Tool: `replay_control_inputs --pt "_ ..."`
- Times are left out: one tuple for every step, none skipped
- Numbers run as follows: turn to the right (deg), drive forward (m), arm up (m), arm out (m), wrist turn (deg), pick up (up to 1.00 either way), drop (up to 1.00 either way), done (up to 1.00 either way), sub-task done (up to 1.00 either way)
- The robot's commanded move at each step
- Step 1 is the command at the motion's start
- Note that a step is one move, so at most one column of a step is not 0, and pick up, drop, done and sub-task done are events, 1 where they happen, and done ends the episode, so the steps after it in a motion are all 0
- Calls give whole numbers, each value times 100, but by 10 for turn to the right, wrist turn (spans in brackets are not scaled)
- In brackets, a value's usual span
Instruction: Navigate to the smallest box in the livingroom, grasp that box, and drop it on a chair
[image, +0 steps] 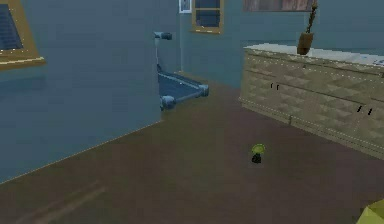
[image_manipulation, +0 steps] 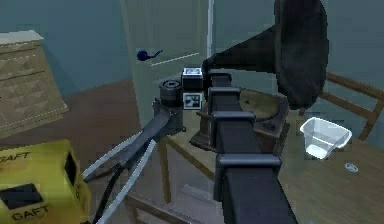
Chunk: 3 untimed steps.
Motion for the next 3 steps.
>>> replay_control_inputs --pt "0 0 0 0 450 0 0 0 0" --pt "0 0 0 0 450 0 0 0 0" --pt "0 0 0 0 450 0 0 0 0"
